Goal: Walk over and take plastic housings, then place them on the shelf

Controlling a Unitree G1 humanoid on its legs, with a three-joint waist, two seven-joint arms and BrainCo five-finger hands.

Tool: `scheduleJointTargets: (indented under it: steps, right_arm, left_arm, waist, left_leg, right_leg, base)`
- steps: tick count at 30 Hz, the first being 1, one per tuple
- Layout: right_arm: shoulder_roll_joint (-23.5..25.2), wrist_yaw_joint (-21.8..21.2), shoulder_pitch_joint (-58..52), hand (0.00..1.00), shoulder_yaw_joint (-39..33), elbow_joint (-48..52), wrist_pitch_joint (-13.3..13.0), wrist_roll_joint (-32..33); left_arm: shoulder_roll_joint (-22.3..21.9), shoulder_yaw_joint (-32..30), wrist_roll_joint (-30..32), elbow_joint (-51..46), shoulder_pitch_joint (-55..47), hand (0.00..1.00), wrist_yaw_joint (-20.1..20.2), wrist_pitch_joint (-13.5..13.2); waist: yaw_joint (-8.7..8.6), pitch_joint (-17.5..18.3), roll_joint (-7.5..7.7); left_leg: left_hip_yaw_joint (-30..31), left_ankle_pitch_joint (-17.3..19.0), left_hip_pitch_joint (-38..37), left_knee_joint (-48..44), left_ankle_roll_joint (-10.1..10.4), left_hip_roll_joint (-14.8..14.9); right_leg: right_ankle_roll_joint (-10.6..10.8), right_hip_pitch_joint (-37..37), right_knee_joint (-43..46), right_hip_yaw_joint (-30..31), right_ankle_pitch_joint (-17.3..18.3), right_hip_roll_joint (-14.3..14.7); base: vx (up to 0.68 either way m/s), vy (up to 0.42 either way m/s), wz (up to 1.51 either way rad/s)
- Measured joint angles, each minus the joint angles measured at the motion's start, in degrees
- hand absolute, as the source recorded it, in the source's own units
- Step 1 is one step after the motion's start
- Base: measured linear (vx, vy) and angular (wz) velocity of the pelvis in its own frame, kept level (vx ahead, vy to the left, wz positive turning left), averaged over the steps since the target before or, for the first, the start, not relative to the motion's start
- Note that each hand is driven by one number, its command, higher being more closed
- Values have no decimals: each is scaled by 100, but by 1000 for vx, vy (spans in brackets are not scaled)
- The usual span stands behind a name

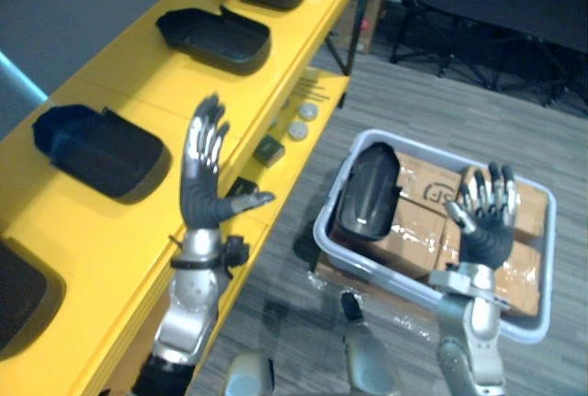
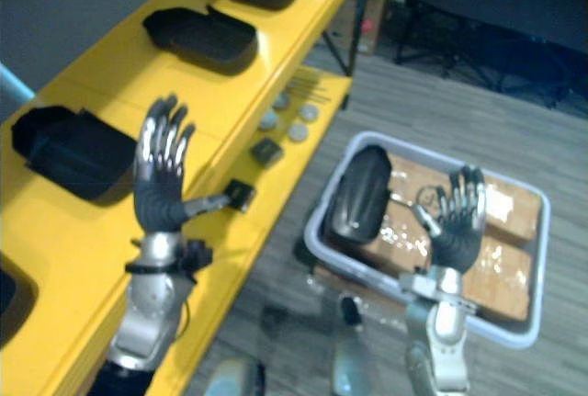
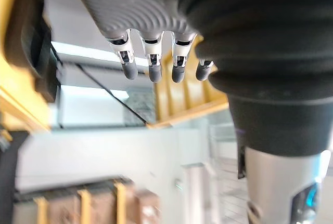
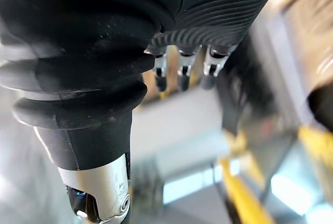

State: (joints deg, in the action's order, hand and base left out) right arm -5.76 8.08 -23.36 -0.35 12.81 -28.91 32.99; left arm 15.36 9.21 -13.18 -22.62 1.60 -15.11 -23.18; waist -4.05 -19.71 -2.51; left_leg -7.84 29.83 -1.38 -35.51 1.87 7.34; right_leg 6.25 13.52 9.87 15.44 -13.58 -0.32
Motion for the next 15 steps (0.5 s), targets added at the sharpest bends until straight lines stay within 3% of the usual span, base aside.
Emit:
scheduleJointTargets:
  steps: [1,2,4,6,7,8,9,10,11,12,15]
  right_arm:
    - [17,-313,-113,0,-43,118,-49,6]
    - [18,-439,-91,0,-44,150,-68,4]
    - [3,-749,223,0,146,252,-169,-14]
    - [4,-767,546,0,412,67,-178,-27]
    - [4,-656,793,0,554,-247,-164,-49]
    - [5,-578,905,0,615,-400,-150,-59]
    - [10,-427,1069,0,637,-619,-109,-61]
    - [-3,-253,1188,0,633,-801,-74,-156]
    - [17,-171,1235,0,633,-877,-44,-237]
    - [41,-69,1293,0,632,-939,36,-369]
    - [-7,85,1124,0,405,-1009,188,-456]
  left_arm:
    - [-112,-70,-36,-62,-231,0,41,47]
    - [-167,-102,-26,-63,-335,0,53,102]
    - [-318,-186,-36,-49,-663,0,76,316]
    - [-358,-196,-25,24,-807,0,229,423]
    - [-356,-233,69,127,-954,0,302,477]
    - [-362,-280,105,167,-1032,0,333,497]
    - [-406,-394,247,257,-1114,0,423,548]
    - [-406,-434,256,310,-1176,0,479,572]
    - [-391,-464,253,306,-1202,0,494,575]
    - [-393,-515,244,365,-1196,0,520,582]
    - [-510,-530,216,503,-1279,0,526,595]
  waist:
    - [5,-42,-61]
    - [33,-30,-31]
    - [76,-26,-4]
    - [186,-45,75]
    - [211,-4,148]
    - [238,17,189]
    - [327,34,232]
    - [444,78,135]
    - [526,83,130]
    - [603,51,89]
    - [368,64,39]
  left_leg:
    - [-324,-70,-13,58,-83,142]
    - [-474,-116,-31,98,-100,171]
    - [-757,-294,-55,173,-164,219]
    - [-882,-442,-30,238,-143,225]
    - [-893,-556,64,294,-99,214]
    - [-905,-611,117,321,-63,196]
    - [-757,-687,276,416,1,106]
    - [-480,-767,463,704,-7,-18]
    - [-355,-903,514,889,-69,-69]
    - [-449,-1111,571,1070,-27,18]
    - [-376,-1447,526,1489,101,23]
  right_leg:
    - [-305,47,279,-377,215,32]
    - [-386,145,802,-585,597,19]
    - [-481,205,2451,-1156,1766,-277]
    - [-591,128,3348,-1446,2202,-616]
    - [-661,17,3572,-1632,2297,-872]
    - [-590,-41,3484,-1737,2342,-982]
    - [-383,-89,2904,-2000,2334,-895]
    - [-179,-255,1976,-2007,2223,-713]
    - [-61,-373,1416,-1997,2148,-647]
    - [-147,-417,1014,-2121,2133,-654]
    - [-159,-666,132,-2283,1555,-456]
  base:
    - [-221,75,-111]
    - [-210,65,-113]
    - [-138,7,-76]
    - [-123,-79,-39]
    - [-116,-123,-24]
    - [-119,-133,-29]
    - [-131,-81,-55]
    - [-150,-51,-75]
    - [-147,-54,-90]
    - [-148,-81,-60]
    - [-96,-124,-17]
